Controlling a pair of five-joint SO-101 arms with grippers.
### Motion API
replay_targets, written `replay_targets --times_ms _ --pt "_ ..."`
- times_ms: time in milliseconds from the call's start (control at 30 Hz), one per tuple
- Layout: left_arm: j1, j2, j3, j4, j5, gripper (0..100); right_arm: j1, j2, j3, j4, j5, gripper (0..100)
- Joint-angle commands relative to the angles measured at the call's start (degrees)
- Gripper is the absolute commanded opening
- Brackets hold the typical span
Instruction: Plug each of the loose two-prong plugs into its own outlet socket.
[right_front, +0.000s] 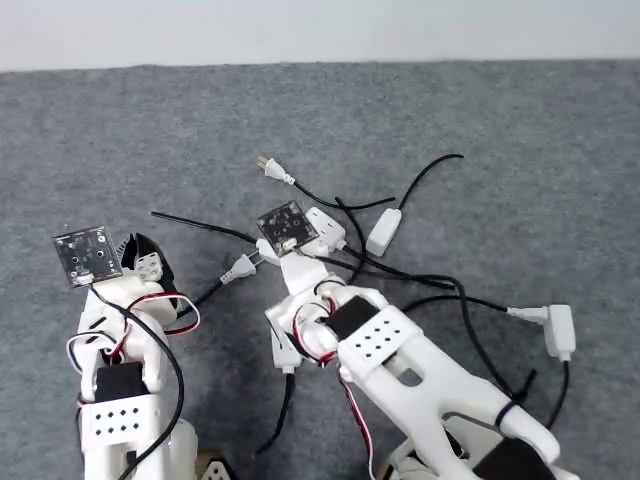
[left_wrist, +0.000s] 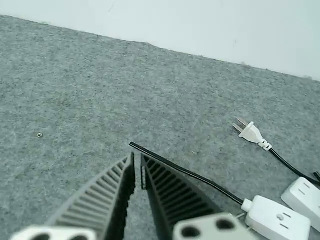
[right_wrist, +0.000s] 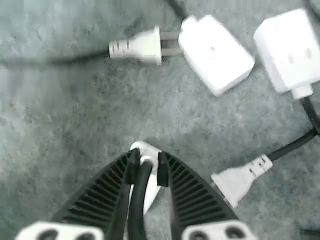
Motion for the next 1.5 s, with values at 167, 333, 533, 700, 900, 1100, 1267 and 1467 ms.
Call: replay_targets --times_ms 167,333,533,700,900,1100,1267,1467 --pt "-0.18 -0.97 -0.22 -1.49 -0.53 1 -0.22 5.05 -1.49 -0.92 2.81 0.8" --pt "-0.18 -0.97 -0.31 -0.97 -0.53 1 -0.31 12.53 -7.47 3.30 3.96 0.8" --pt "-0.26 -0.97 -0.31 -0.97 -0.62 1 -0.75 13.76 -10.64 4.62 0.97 1.3" --pt "-0.26 -0.97 -0.31 -0.97 -0.62 1 -3.47 13.76 -12.84 8.31 0.26 14.7" --pt "-0.26 -0.97 -0.31 -1.05 -0.62 1 -8.92 13.93 -16.18 12.97 -5.01 25.1" --pt "-0.26 -0.97 -0.40 -1.05 -0.62 1 -10.68 14.46 -16.35 12.18 -7.91 25.1" --pt "-0.35 -0.97 -0.48 -1.14 -0.62 1 -10.59 15.69 -16.18 10.59 -8.26 25.0" --pt "-0.44 -0.97 -0.48 -1.14 -0.62 1 -9.98 24.66 -20.84 11.74 -7.82 24.7"
